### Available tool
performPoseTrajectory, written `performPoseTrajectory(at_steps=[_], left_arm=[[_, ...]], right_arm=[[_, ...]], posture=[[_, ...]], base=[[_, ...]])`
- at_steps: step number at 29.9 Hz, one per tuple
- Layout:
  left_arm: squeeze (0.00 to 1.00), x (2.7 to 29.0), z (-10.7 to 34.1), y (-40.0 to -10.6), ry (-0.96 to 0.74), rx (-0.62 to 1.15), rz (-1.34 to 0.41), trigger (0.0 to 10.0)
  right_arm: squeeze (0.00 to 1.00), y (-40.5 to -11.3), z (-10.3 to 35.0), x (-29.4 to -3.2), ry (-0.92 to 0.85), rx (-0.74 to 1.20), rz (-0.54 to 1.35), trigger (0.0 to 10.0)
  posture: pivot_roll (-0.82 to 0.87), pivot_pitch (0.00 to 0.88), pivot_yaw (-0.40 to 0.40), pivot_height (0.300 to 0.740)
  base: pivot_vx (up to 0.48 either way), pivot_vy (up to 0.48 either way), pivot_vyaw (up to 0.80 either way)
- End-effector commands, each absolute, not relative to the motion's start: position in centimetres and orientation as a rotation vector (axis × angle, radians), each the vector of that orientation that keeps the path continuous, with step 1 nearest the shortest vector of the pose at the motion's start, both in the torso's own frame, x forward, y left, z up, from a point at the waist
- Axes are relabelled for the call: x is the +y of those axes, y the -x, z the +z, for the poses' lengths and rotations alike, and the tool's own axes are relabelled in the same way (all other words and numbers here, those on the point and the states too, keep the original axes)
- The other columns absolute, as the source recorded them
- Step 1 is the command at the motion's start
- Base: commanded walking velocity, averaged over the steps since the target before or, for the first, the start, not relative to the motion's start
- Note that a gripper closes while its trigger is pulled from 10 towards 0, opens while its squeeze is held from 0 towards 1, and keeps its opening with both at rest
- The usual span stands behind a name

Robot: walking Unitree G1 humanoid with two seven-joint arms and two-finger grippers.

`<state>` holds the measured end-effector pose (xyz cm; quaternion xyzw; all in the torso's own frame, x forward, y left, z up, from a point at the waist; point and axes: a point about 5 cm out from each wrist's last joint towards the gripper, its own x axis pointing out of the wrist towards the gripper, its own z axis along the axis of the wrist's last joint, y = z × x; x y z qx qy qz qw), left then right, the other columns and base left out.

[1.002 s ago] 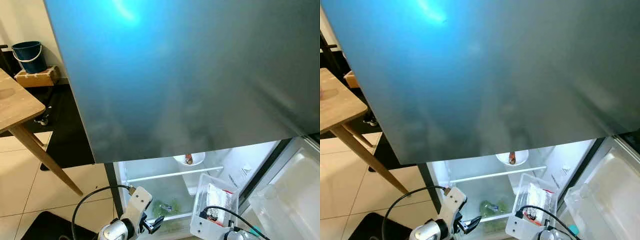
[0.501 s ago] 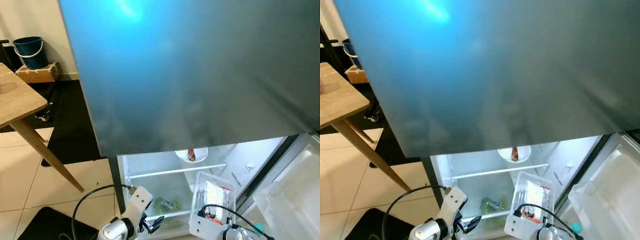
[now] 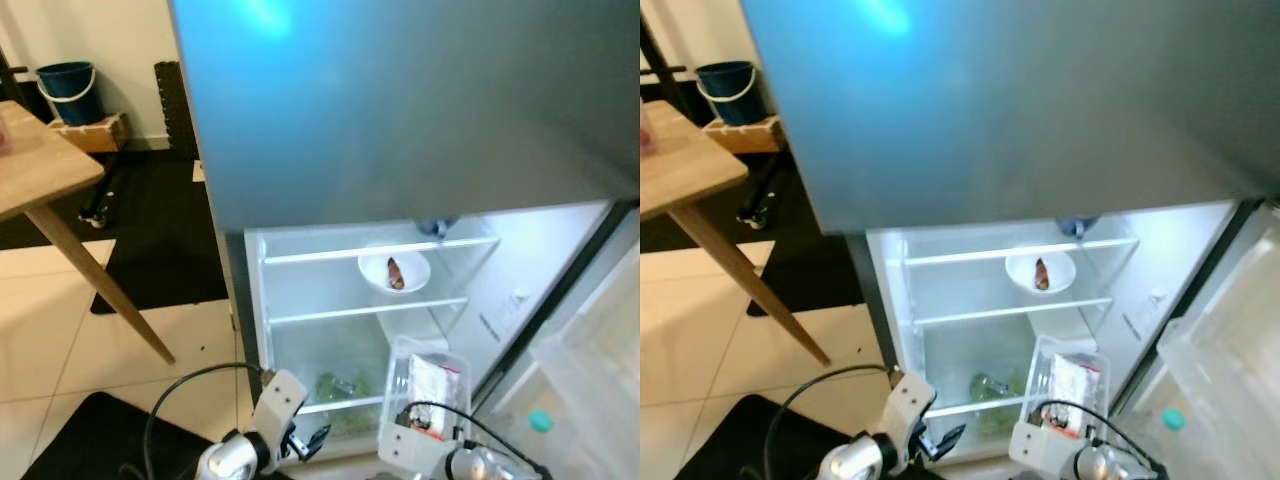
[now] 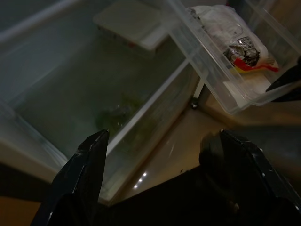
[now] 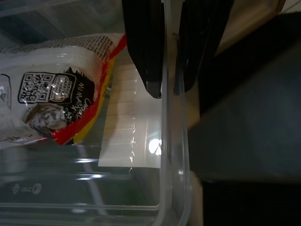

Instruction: Restocking fridge

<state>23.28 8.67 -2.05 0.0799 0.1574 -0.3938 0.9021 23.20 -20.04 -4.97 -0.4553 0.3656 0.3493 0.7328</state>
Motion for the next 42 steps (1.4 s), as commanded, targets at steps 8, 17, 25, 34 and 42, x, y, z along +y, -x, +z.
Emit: performPoseTrajectory(at_steps=[8, 17, 25, 34, 42], left_arm=[[0.00, 9.2, -0.5, -24.4, -0.267, 0.171, -0.743, 10.0], [0.00, 9.6, -0.3, -24.5, -0.277, 0.137, -0.680, 10.0], [0.00, 9.7, -0.4, -24.1, -0.271, 0.133, -0.666, 10.0], [0.00, 9.7, -0.4, -24.1, -0.275, 0.127, -0.667, 10.0], [0.00, 9.6, -0.3, -24.1, -0.279, 0.120, -0.673, 10.0]], right_arm=[[0.00, -24.2, -4.3, -20.3, 1.034, 0.777, 0.750, 10.0], [0.00, -25.4, -3.3, -20.6, 1.076, 0.733, 0.752, 10.0], [0.00, -27.6, -1.3, -20.6, 1.137, 0.658, 0.746, 10.0], [0.00, -29.7, 0.8, -20.7, 1.175, 0.589, 0.719, 10.0], [0.00, -30.3, 1.5, -21.0, 1.195, 0.573, 0.714, 10.0]], posture=[[-0.04, 0.040, -0.007, 0.604], [-0.04, 0.057, -0.011, 0.564], [-0.04, 0.067, -0.010, 0.529], [-0.04, 0.068, -0.010, 0.489], [-0.04, 0.072, -0.007, 0.454]], base=[[0.000, 0.000, 0.00], [0.000, 0.000, 0.00], [0.000, 0.000, 0.00], [0.000, 0.000, 0.00], [0.000, 0.000, 0.00]])
